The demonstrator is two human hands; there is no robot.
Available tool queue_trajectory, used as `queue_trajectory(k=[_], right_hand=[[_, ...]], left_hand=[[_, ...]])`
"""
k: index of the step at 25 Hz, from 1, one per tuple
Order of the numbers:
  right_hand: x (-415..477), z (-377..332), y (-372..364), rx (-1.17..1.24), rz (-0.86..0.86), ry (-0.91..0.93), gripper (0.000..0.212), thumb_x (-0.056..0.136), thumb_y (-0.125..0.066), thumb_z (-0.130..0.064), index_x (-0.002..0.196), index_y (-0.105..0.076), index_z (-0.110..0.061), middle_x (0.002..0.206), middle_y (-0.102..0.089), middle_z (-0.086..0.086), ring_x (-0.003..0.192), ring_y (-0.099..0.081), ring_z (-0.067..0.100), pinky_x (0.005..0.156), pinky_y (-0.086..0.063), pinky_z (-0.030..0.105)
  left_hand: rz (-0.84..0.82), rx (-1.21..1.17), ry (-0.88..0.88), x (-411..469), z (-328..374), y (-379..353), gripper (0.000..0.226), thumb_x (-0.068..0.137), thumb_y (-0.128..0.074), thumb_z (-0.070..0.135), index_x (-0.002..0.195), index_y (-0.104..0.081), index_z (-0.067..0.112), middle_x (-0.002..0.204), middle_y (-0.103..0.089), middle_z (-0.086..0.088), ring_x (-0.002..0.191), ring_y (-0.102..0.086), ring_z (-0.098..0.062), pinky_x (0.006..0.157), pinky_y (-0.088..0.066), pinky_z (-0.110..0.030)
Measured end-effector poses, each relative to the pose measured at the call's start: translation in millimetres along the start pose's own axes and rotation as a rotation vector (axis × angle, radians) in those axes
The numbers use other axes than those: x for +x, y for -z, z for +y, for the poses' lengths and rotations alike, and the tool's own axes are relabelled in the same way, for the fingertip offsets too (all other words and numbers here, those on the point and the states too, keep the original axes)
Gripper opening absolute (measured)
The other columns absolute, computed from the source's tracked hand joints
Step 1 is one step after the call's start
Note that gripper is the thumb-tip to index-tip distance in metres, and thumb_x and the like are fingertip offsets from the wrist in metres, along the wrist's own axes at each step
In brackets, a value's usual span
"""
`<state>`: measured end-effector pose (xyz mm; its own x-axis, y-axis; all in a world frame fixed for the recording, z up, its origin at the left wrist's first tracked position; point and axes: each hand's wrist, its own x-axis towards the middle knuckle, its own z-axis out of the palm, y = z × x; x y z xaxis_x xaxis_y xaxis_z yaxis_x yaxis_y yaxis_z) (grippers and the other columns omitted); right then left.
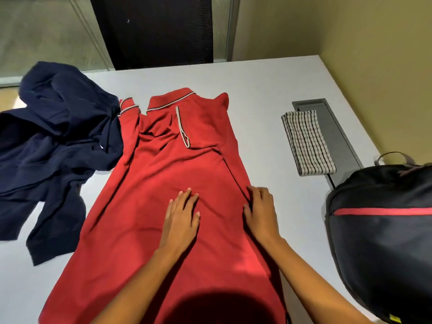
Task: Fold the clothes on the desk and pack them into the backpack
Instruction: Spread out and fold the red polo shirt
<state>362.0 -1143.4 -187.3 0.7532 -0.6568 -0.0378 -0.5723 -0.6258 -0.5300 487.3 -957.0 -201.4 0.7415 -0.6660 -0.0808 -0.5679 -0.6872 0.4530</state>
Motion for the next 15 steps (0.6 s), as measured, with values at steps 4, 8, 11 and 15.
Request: queue_trajectory(k=[4,8,11,15], right_hand=[[-73,18,10,-0.064,-0.063,-0.197,0.048,0.089,-0.062,-0.015,0.134,-0.047,-0.008,0.119,-0.051,0.011,0.103,-0.056,0.03,0.082,-0.049,0.039],[-127,17,17,0.01,-0.062,-0.288,0.027,0.094,-0.055,-0.013,0.121,-0.053,-0.009,0.109,-0.059,0.007,0.093,-0.06,0.027,0.068,-0.037,0.029],[-146,9,17,0.055,0.007,-0.136,0.026,0.089,-0.058,-0.001,0.114,-0.059,-0.009,0.102,-0.059,0.005,0.081,-0.062,0.025,0.061,-0.041,0.028],[-158,-18,7,-0.046,0.04,0.199,0.033,0.087,-0.048,-0.006,0.117,-0.061,-0.008,0.098,-0.06,0.006,0.075,-0.062,0.023,0.051,-0.049,0.029]], left_hand=[[-0.105,0.139,-0.05,-44,1,-17,0.065,0.085,-0.032,0.042,0.147,-0.039,0.022,0.157,-0.03,-0.004,0.143,-0.028,-0.026,0.113,-0.02,-0.046],[-0.106,0.136,-0.044,-68,7,-24,0.064,0.087,-0.04,0.039,0.149,-0.033,0.022,0.159,-0.025,-0.001,0.145,-0.018,-0.022,0.117,-0.014,-0.046],[0.021,-0.084,-0.084,-78,24,-19,0.052,0.089,-0.042,0.034,0.135,-0.053,0.013,0.141,-0.051,-0.004,0.133,-0.043,-0.022,0.113,-0.024,-0.029],[0.053,-0.525,0.17,-86,62,5,0.017,0.092,-0.061,0.018,0.108,-0.068,0.017,0.092,-0.07,0.004,0.077,-0.058,0.011,0.078,-0.041,-0.005]])
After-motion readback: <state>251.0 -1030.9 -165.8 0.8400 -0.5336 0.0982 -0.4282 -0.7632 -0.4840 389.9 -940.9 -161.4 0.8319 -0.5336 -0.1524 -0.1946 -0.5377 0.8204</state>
